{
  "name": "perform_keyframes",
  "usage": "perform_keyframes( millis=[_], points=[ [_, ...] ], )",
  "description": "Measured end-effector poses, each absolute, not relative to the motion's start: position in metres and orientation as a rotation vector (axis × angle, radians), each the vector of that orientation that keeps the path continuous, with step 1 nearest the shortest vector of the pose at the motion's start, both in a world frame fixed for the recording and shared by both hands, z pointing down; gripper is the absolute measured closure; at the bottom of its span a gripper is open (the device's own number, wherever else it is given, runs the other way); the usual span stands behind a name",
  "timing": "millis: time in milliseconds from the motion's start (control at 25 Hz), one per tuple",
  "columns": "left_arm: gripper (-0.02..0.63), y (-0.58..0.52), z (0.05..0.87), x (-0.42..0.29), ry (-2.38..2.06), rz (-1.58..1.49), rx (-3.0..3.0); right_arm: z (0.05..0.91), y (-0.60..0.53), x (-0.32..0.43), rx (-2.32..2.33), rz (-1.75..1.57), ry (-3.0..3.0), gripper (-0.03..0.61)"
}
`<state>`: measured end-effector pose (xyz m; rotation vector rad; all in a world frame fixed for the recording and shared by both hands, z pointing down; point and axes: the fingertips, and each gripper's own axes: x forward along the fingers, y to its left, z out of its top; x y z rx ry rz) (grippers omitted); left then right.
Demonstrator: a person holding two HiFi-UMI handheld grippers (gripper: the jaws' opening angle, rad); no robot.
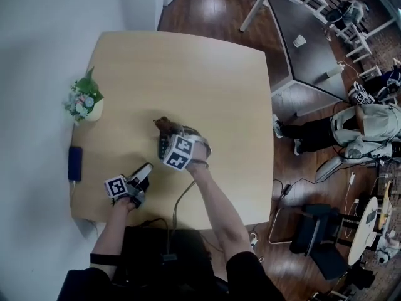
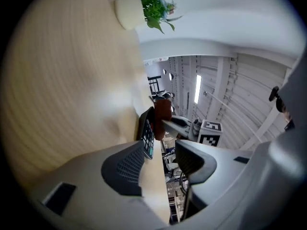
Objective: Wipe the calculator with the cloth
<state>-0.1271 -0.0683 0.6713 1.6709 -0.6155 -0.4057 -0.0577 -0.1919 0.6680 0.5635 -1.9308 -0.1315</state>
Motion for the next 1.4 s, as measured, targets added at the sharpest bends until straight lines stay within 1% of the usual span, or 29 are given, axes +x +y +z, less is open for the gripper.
perform_keyframes(
  millis=[80,240,560,640,720,840,960,1120,1400],
  points=[
    [0.42,-0.064,0.683,-0.135,-0.667,-0.35,1.623,0.687,-0.167,-0.069,0.457,-0.16,-1.892,0.512],
    [0.422,-0.066,0.678,-0.134,-0.648,-0.369,1.602,0.693,-0.124,-0.077,0.376,-0.129,-1.891,0.512],
    [0.422,-0.071,0.67,-0.127,-0.577,-0.453,1.634,0.707,-0.039,-0.072,0.155,0.088,-1.916,0.512],
    [0.422,-0.069,0.669,-0.126,-0.581,-0.445,1.637,0.691,-0.052,-0.064,0.226,0.134,-1.957,0.512],
    [0.422,-0.067,0.671,-0.127,-0.595,-0.429,1.628,0.67,-0.089,-0.056,0.361,0.122,-1.984,0.512],
    [0.422,-0.06,0.695,-0.138,-0.685,-0.297,1.566,0.644,-0.159,-0.051,0.567,0.011,-1.982,0.512],
    [0.422,-0.056,0.702,-0.136,-0.708,-0.226,1.54,0.644,-0.199,-0.055,0.625,-0.099,-1.936,0.512],
    [0.422,-0.063,0.683,-0.122,-0.623,-0.318,1.612,0.682,-0.179,-0.072,0.453,-0.148,-1.863,0.512],
    [0.422,-0.057,0.687,-0.129,-0.672,-0.264,1.586,0.699,-0.103,-0.081,0.301,-0.085,-1.872,0.512]
  ],
)
